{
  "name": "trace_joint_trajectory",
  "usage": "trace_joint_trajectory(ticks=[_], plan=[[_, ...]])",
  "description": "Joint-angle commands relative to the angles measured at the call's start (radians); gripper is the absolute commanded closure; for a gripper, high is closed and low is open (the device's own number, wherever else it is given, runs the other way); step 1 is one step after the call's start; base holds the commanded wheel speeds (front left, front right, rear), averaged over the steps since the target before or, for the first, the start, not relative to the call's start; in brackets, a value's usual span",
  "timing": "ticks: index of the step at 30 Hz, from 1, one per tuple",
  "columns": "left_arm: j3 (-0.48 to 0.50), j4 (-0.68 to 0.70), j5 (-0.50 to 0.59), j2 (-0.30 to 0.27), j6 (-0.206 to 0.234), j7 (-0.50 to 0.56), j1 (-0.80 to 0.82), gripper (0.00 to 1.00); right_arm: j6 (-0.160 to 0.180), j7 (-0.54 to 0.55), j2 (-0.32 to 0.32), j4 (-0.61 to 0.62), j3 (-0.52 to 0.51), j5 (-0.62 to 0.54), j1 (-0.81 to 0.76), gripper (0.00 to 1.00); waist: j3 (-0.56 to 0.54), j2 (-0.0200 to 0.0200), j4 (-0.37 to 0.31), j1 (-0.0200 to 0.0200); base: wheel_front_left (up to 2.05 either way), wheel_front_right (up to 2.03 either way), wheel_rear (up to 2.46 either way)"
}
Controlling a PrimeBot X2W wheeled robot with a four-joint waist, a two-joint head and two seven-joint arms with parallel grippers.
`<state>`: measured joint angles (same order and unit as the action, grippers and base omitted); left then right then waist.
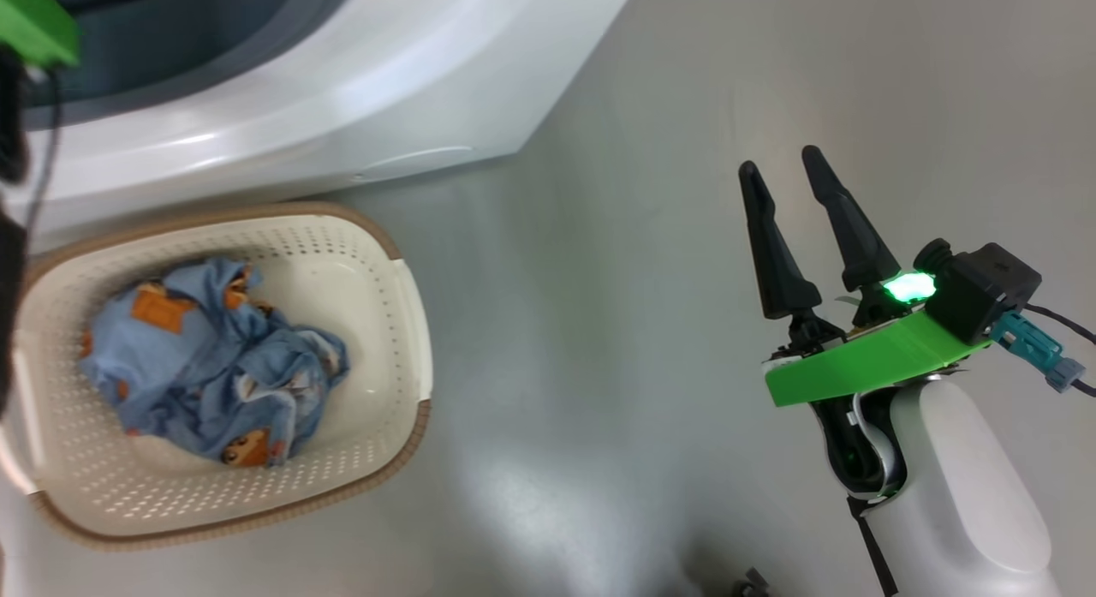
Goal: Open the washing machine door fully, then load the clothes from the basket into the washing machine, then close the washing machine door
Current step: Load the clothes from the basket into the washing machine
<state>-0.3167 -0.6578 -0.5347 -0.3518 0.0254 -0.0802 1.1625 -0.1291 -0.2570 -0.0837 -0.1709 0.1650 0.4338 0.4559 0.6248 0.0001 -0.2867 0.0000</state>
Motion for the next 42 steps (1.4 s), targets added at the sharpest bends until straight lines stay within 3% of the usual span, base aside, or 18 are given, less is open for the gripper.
trace_joint_trajectory(ticks=[1, 8, 9, 10, 23, 34, 42], plan=[[0.016, -0.011, 0.016, -0.04, -0.006, -0.009, 0.063, 1.0, -0.002, -0.005, 0.009, 0.027, 0.024, 0.006, 0.004, 0.0, 0.028, -0.0001, -0.03, 0.0, 0.0, 0.0, 0.0], [0.007, -0.2, 0.025, -0.041, -0.021, 0.013, 0.22, 1.0, -0.002, -0.005, 0.017, 0.031, 0.022, 0.004, 0.006, 0.0, 0.055, -0.0001, -0.068, 0.0, 0.0, 0.0, 0.0], [0.007, -0.226, 0.024, -0.039, -0.018, 0.018, 0.239, 0.96, -0.002, -0.005, 0.017, 0.032, 0.021, 0.003, 0.006, 0.0, 0.057, -0.0001, -0.07, 0.0, 0.0, 0.0, 0.0], [0.006, -0.251, 0.025, -0.037, -0.016, 0.022, 0.256, 0.0, -0.002, -0.005, 0.018, 0.032, 0.021, 0.003, 0.006, 0.0, 0.059, -0.0001, -0.072, 0.0, 0.0, 0.0, 0.0], [-0.013, -0.43, 0.015, 0.017, -0.05, -0.063, 0.284, 0.0, -0.002, -0.005, 0.019, 0.022, 0.014, -0.009, 0.01, 0.0, 0.031, -0.0001, -0.027, 0.0, 0.0, 0.0, 0.0], [-0.022, -0.456, -0.007, 0.048, -0.095, -0.138, 0.193, 0.0, -0.002, -0.005, 0.008, 0.014, 0.01, -0.009, 0.003, 0.0, -0.021, -0.0001, 0.027, 0.0, 0.0, 0.0, 0.0], [-0.05, -0.471, -0.002, 0.05, -0.108, -0.116, 0.15, 0.0, -0.002, -0.005, 0.004, 0.005, 0.013, -0.004, -0.001, 0.0, -0.044, -0.0001, 0.045, 0.0, 0.0, 0.0, 0.0]])
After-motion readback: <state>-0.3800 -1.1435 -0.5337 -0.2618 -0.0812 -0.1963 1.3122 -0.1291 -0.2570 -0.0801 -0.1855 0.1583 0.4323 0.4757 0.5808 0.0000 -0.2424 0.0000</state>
